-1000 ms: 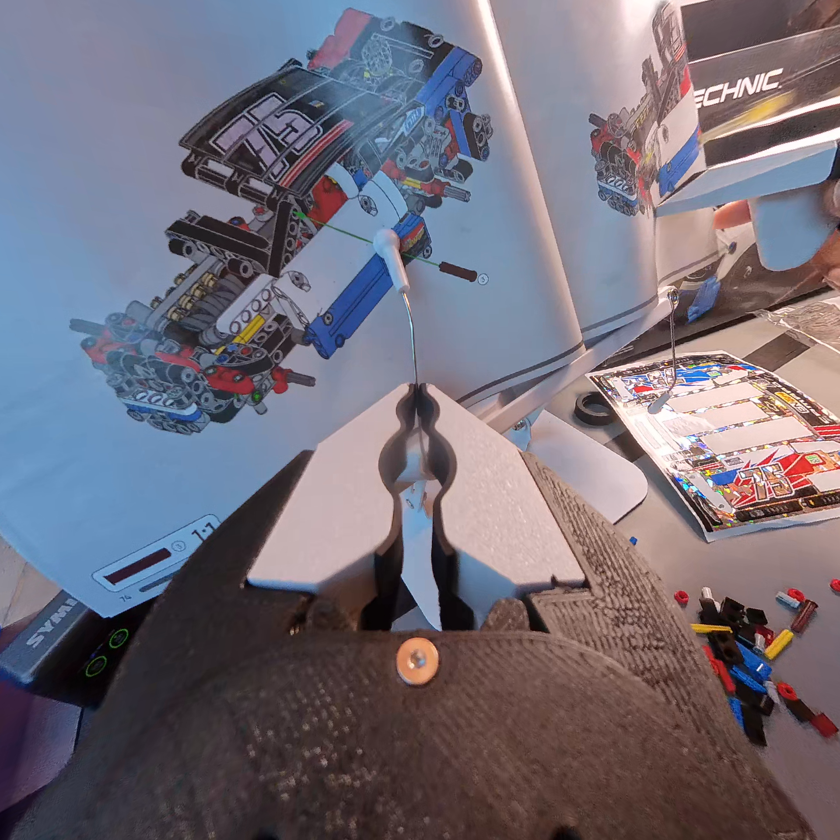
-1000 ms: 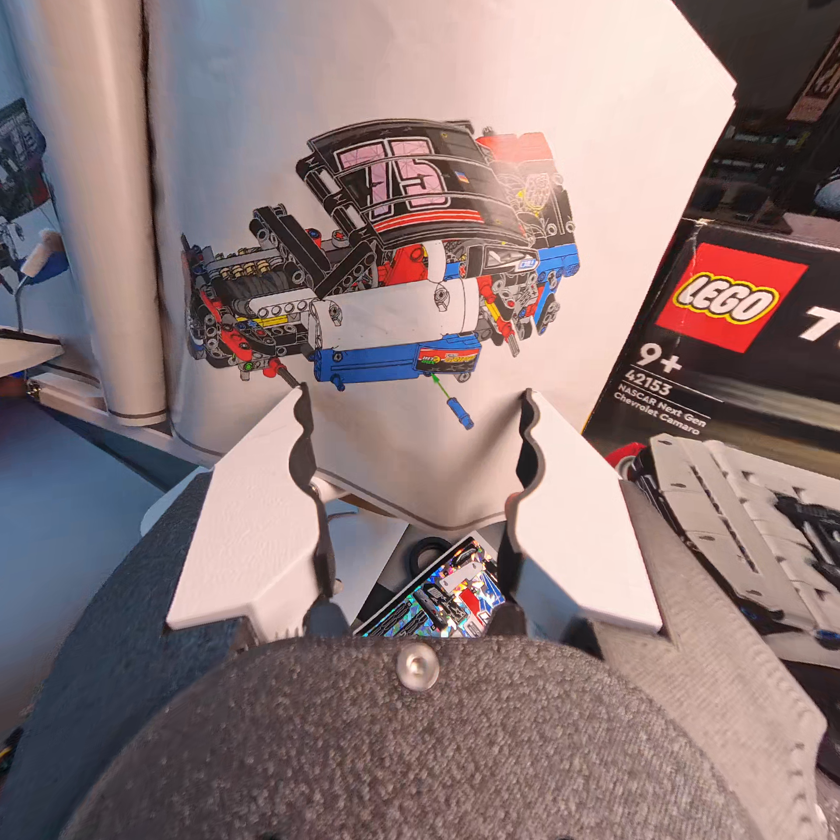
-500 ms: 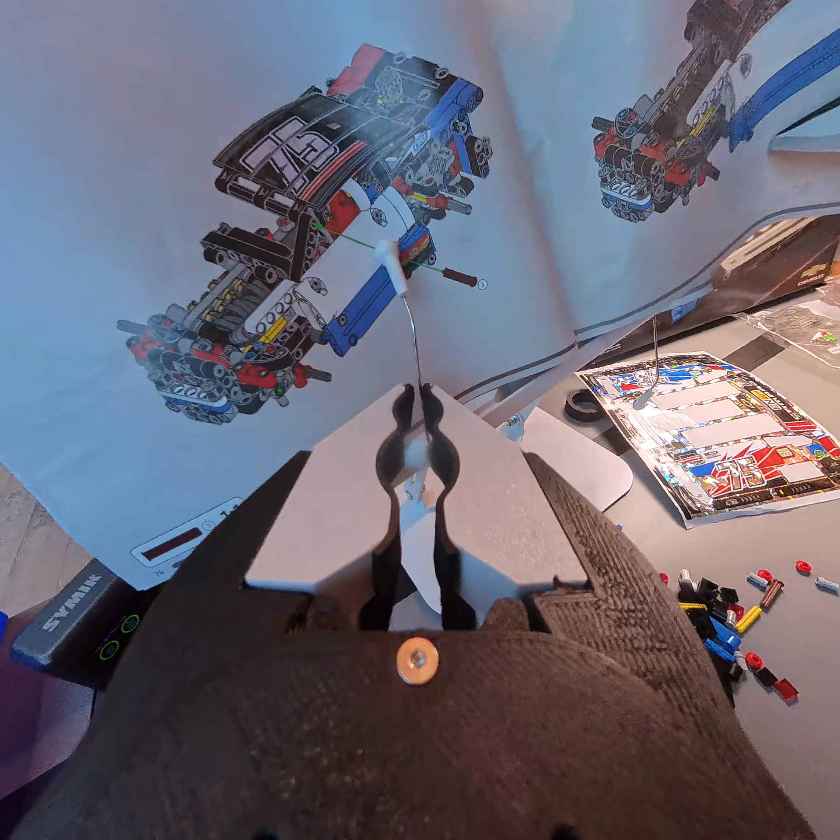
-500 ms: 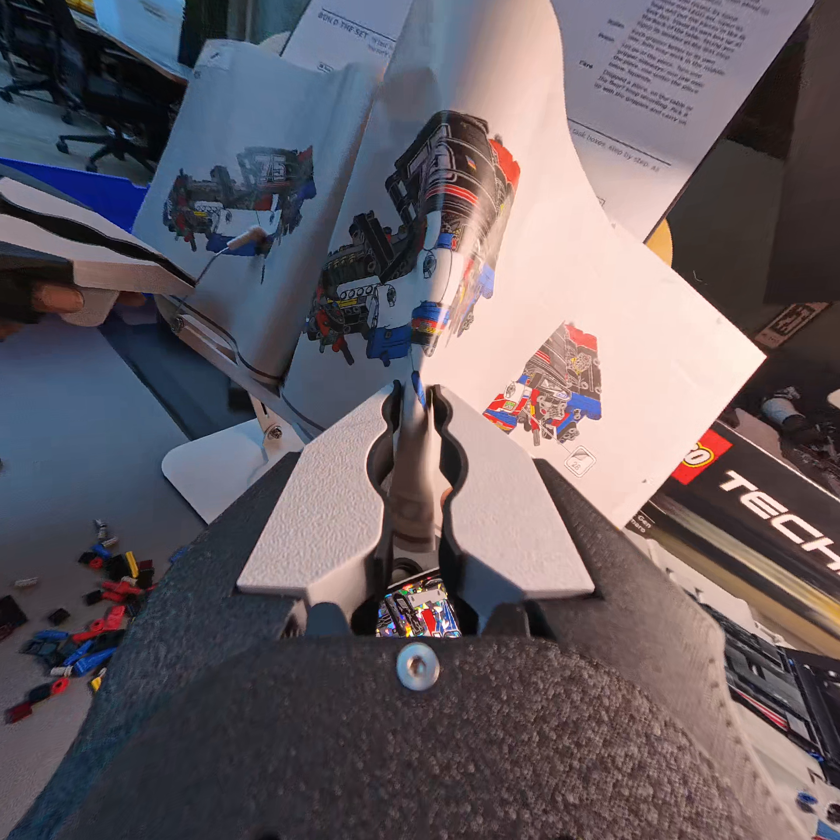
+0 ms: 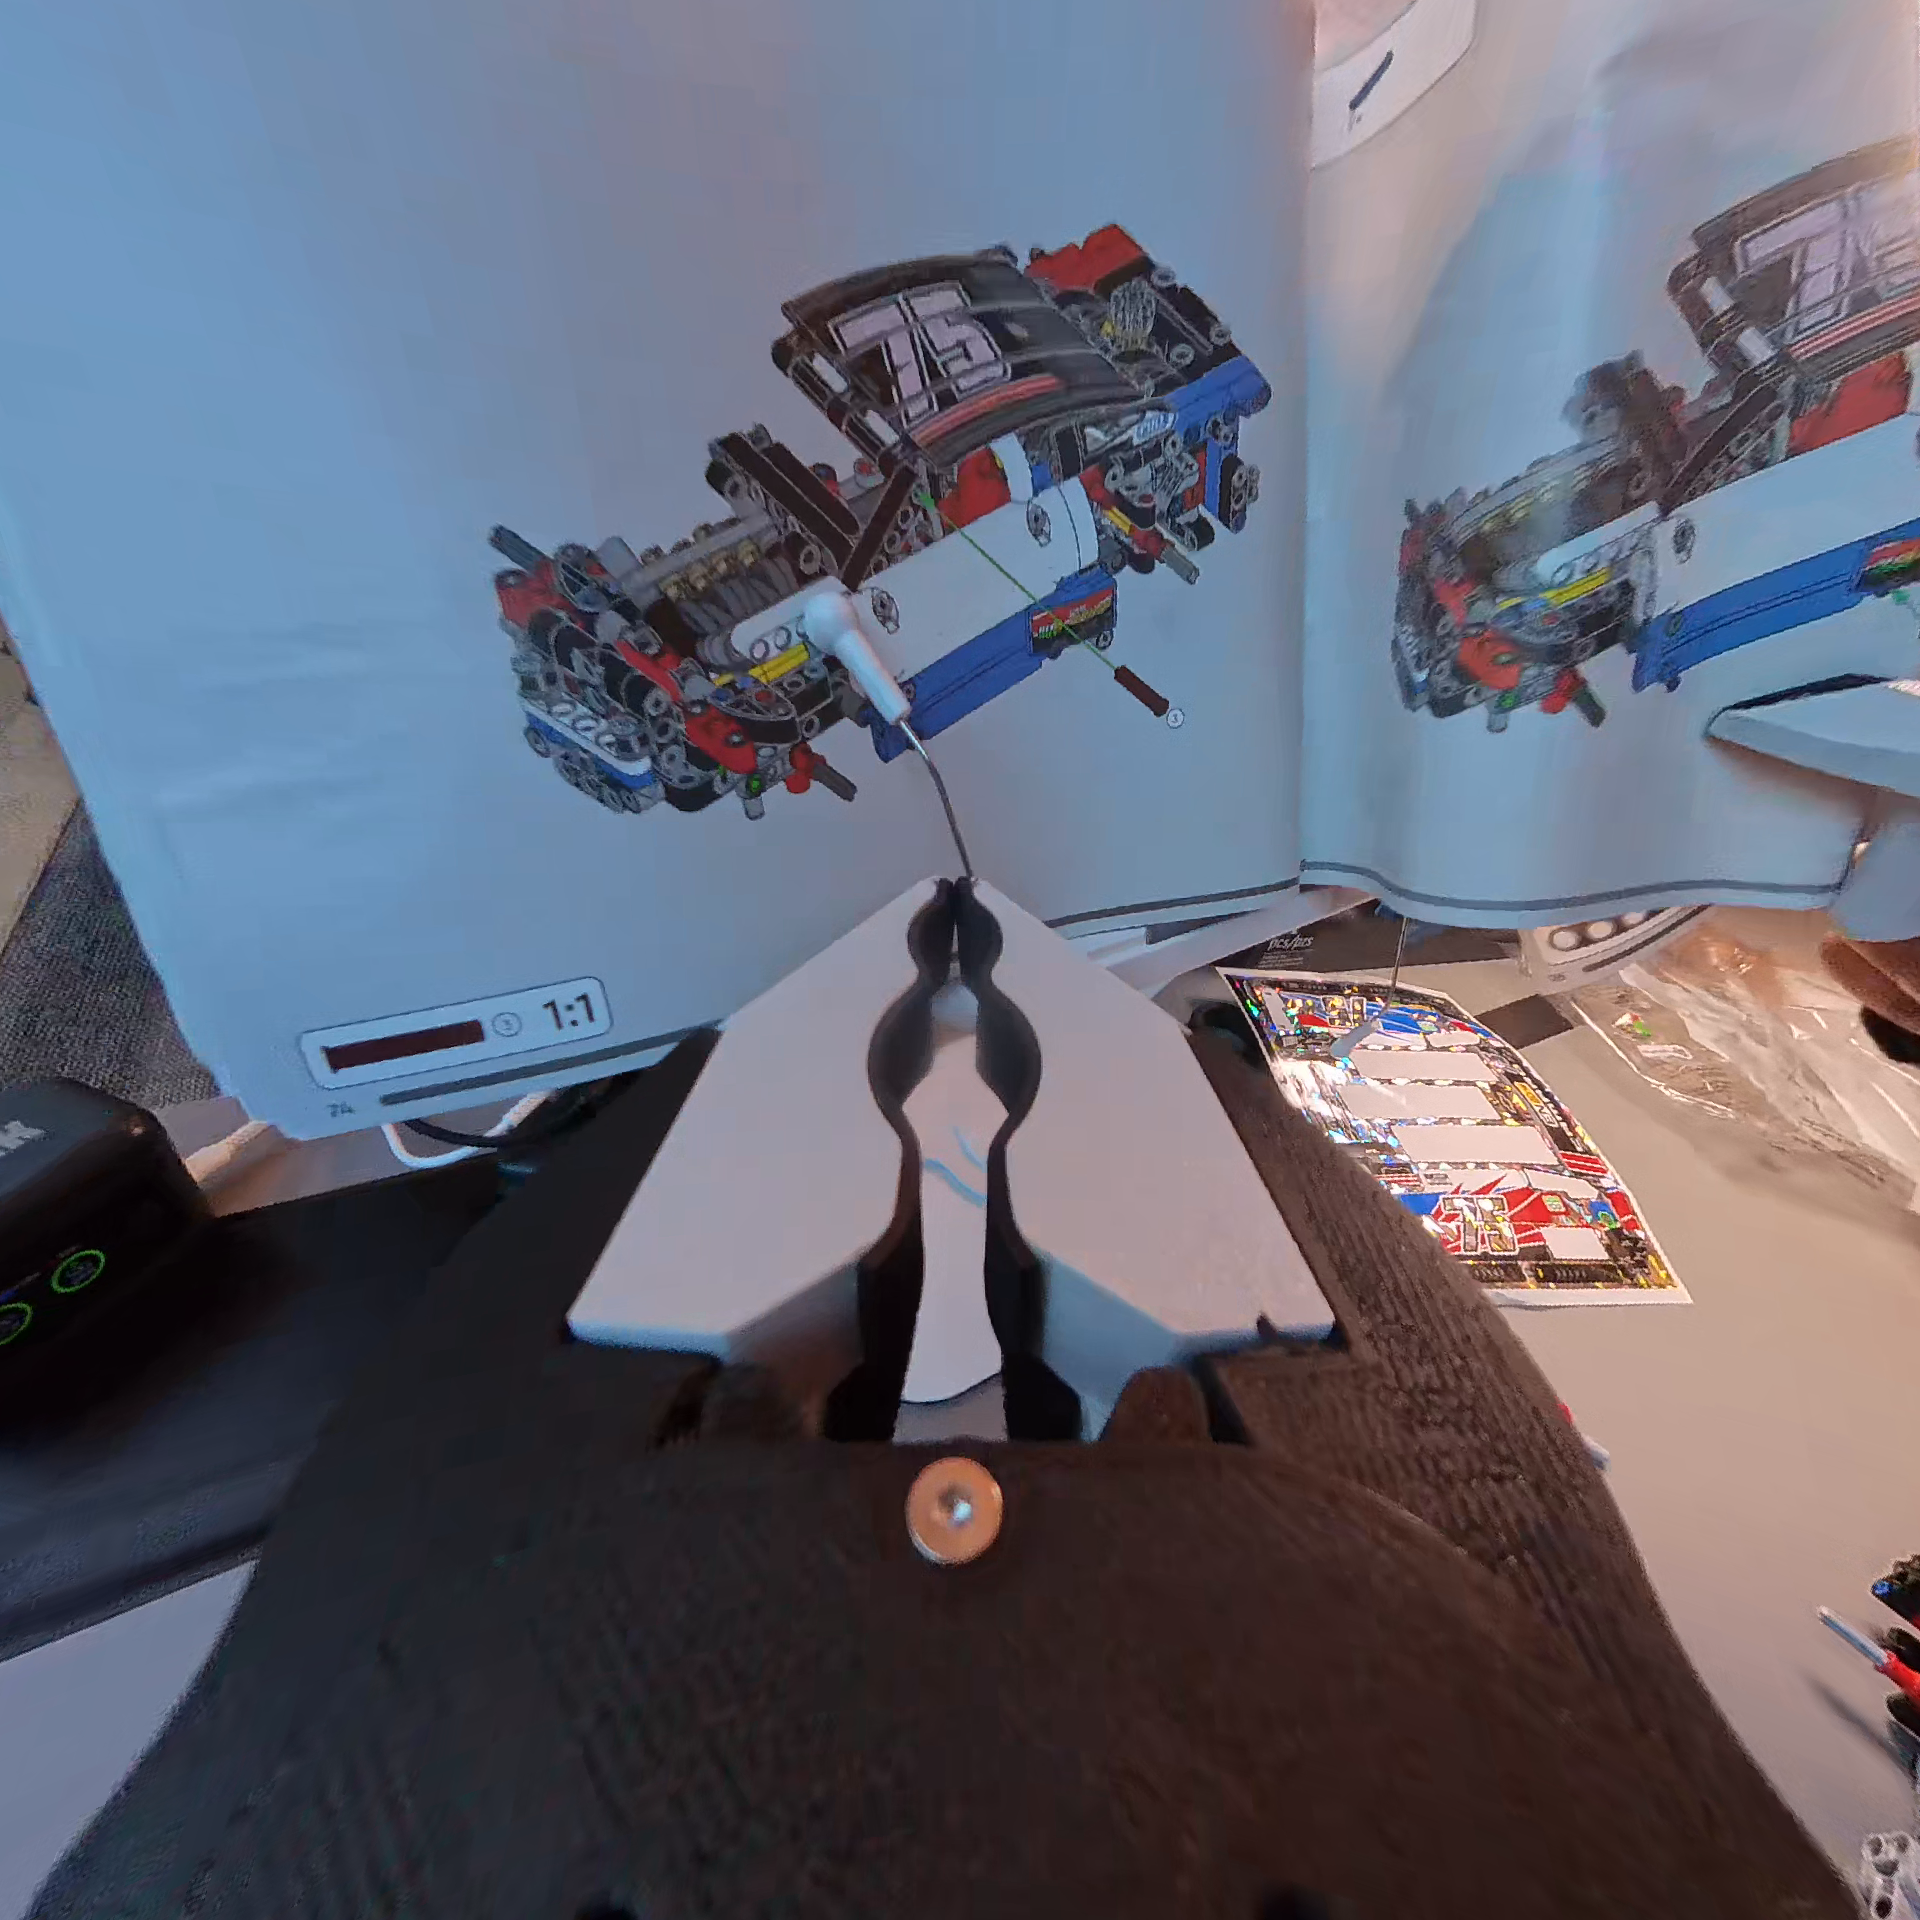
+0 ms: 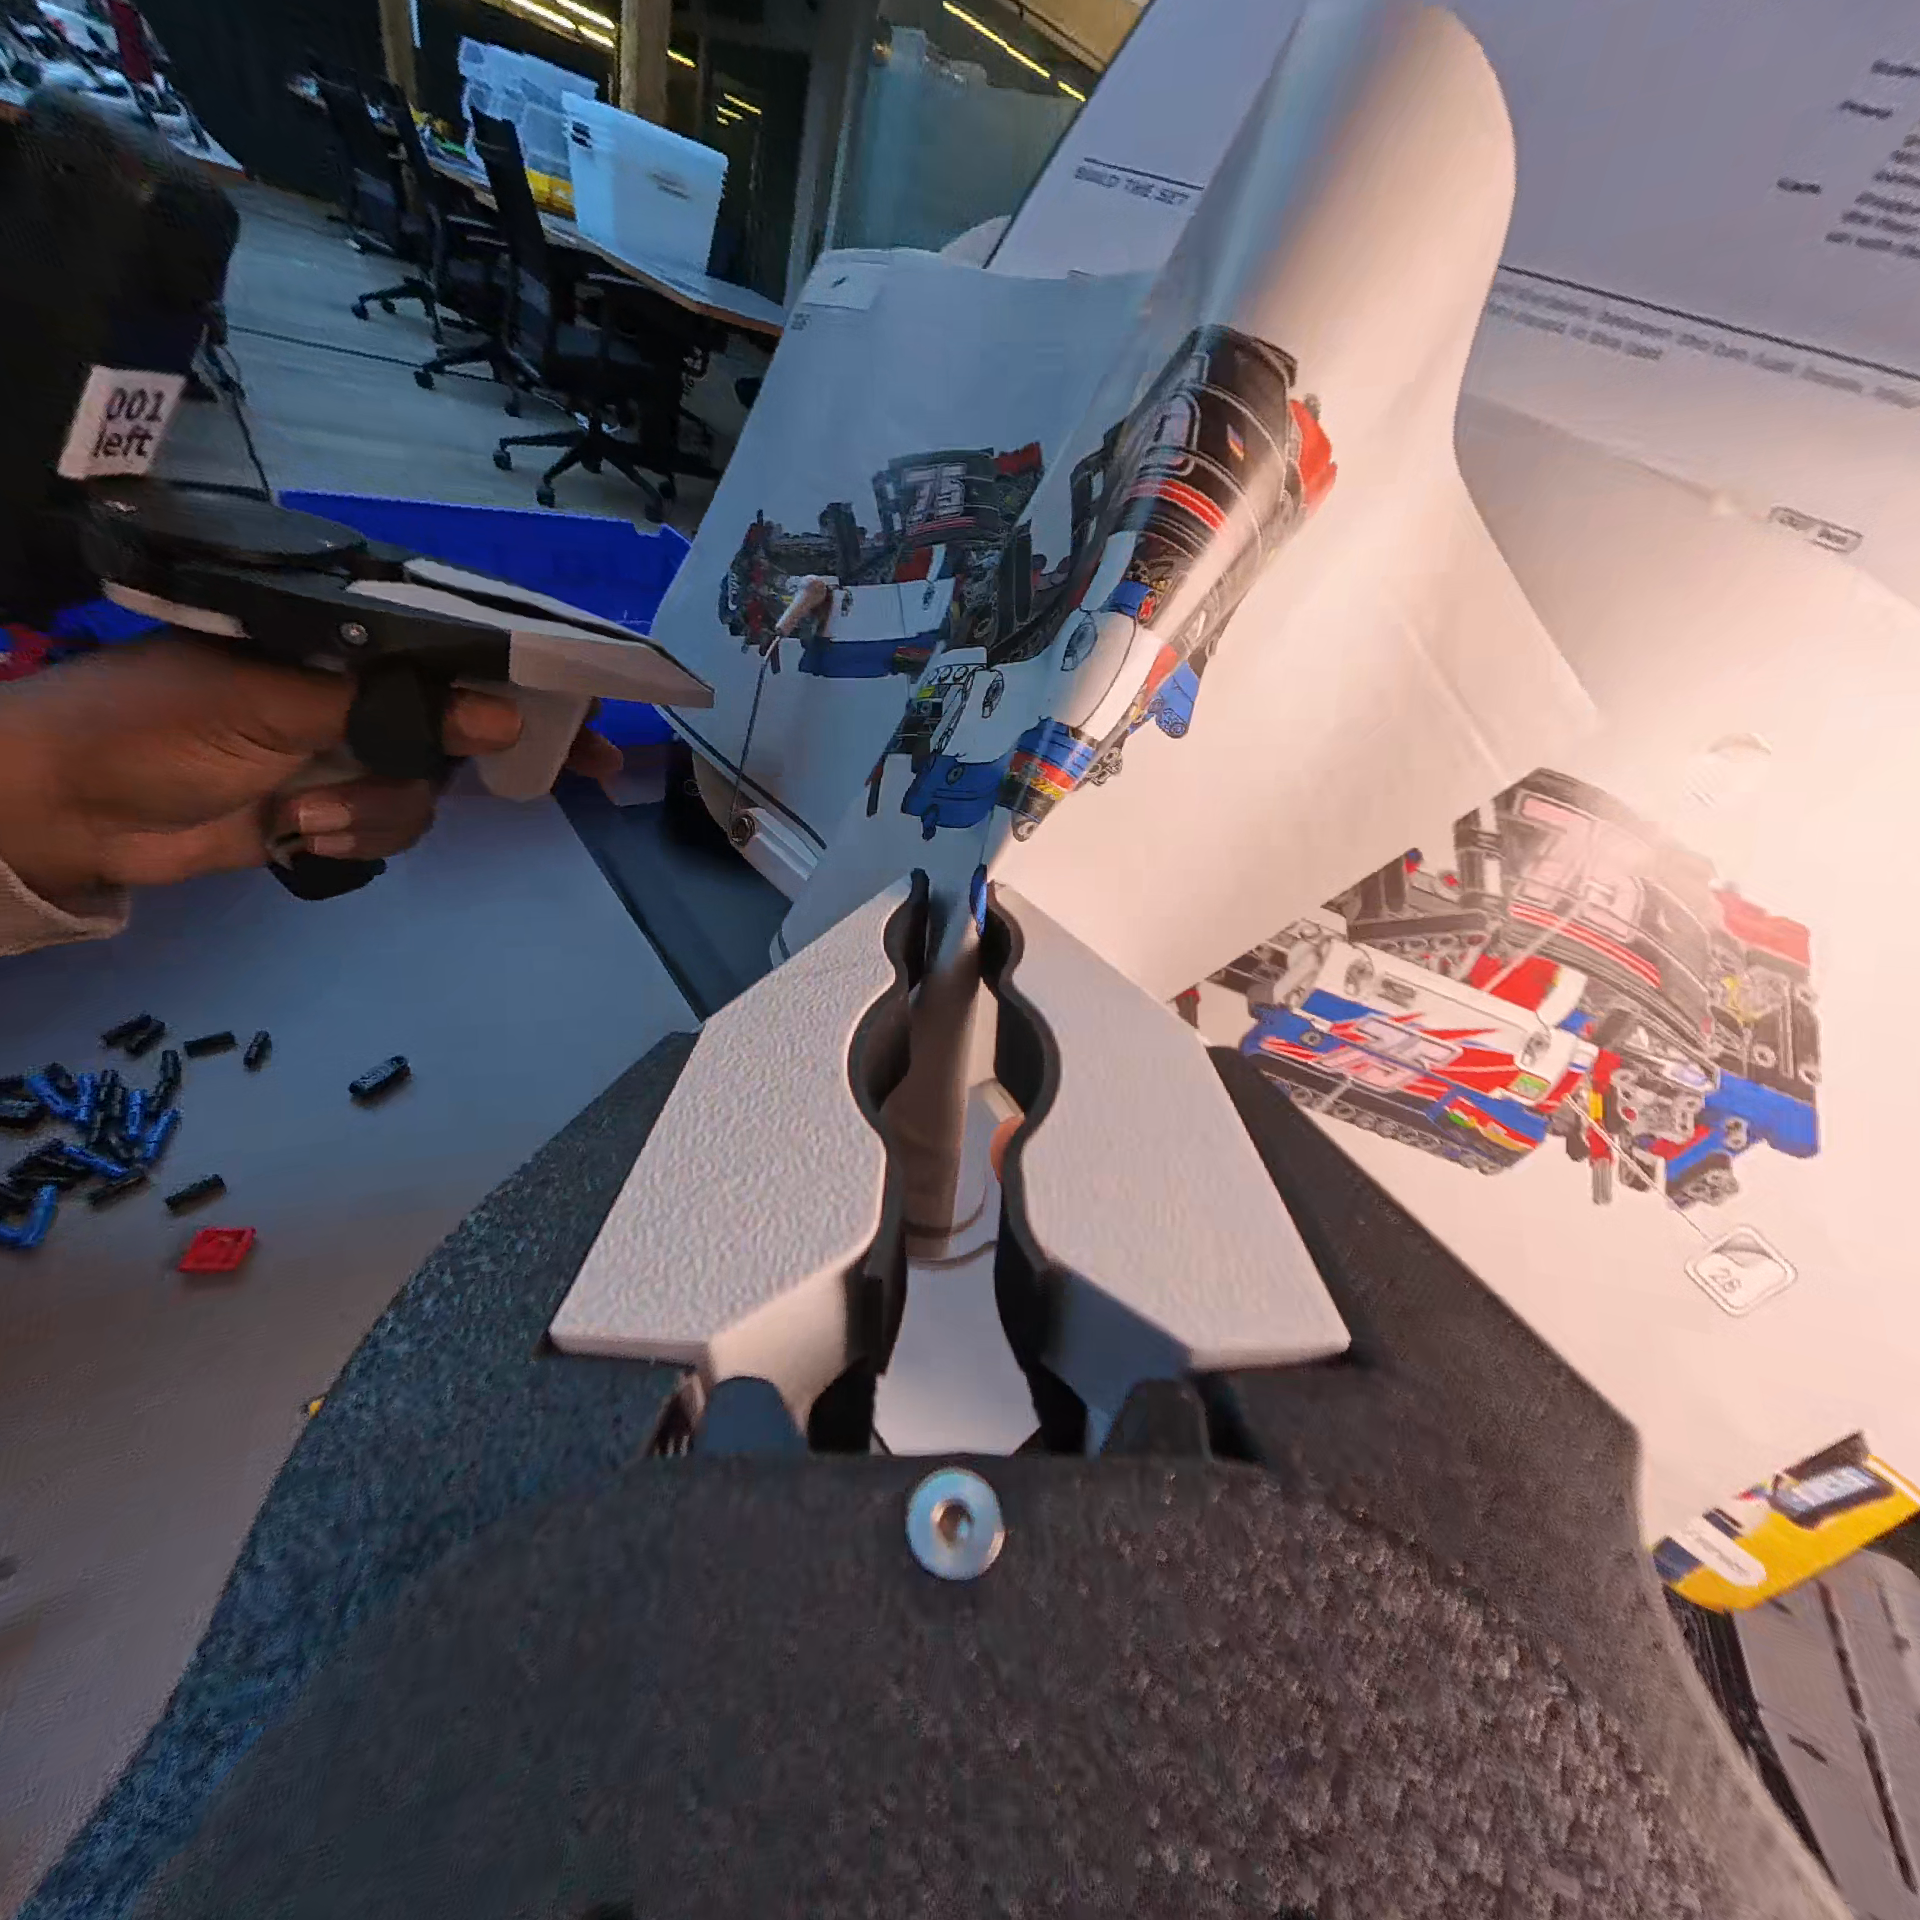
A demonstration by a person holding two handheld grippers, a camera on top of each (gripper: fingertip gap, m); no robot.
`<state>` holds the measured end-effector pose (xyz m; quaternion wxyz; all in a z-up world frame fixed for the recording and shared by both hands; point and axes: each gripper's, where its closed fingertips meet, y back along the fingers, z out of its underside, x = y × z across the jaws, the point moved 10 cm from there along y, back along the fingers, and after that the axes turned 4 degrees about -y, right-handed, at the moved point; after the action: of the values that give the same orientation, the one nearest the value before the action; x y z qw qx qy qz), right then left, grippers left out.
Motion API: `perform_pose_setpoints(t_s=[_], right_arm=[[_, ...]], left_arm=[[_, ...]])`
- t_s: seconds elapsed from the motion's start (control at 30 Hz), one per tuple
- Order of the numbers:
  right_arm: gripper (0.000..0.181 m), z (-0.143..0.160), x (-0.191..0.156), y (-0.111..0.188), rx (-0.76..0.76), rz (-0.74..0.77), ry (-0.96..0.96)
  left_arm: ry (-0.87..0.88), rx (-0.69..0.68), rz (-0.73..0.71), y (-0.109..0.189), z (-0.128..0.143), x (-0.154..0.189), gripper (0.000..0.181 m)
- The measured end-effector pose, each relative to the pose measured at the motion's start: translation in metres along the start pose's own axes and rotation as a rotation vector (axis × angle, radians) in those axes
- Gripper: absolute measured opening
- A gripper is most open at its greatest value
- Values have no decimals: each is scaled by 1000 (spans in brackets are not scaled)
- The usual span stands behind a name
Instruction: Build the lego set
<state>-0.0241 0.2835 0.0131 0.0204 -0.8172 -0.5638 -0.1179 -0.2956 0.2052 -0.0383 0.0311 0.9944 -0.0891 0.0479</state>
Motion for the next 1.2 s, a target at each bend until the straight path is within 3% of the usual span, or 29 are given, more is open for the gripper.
perform_pose_setpoints(t_s=[0.13, 0.2, 0.37, 0.43, 0.57, 0.67, 0.77, 0.87, 0.93, 1.03, 1.07, 1.13, 1.17, 1.2], right_arm=[[8, -1, -22, -14, 46, -7, 76], [8, -2, -33, -21, 73, 1, 123], [10, -7, -65, -38, 106, 100, 334], [14, -7, -76, -44, 93, 130, 413], [26, -4, -87, -45, 78, 101, 435], [42, -4, -88, -26, 141, -98, 297], [43, -11, -68, 6, 303, -354, -25], [39, -12, -20, 27, 443, -221, -241], [44, -5, 4, 27, 402, -156, -351], [60, 6, 9, 8, 263, -291, -541], [59, 9, 6, 1, 228, -365, -595], [13, 7, -3, -3, 271, -508, -630], [0, 3, -6, 0, 311, -523, -614], [0, 0, -6, 4, 339, -509, -574]], left_arm=[[-30, 59, 4, 19, -20, 3, 10], [-89, 135, 82, 28, -38, 22, 19], [0, 79, 424, 20, -74, 77, 77], [-8, 40, 444, 11, -80, 87, 72], [-176, -10, 278, -3, -77, 87, 27], [-141, 1, 316, 0, -77, 83, 5], [-68, 56, 385, 8, -79, 75, 5], [42, 72, 462, 10, -77, 65, 5], [151, 92, 514, 11, -74, 60, 5], [260, 116, 570, 8, -71, 57, 6], [272, 122, 579, 7, -70, 58, 6], [278, 123, 587, 5, -68, 61, 7], [272, 122, 585, 5, -68, 63, 8], [258, 120, 576, 5, -69, 64, 11]])
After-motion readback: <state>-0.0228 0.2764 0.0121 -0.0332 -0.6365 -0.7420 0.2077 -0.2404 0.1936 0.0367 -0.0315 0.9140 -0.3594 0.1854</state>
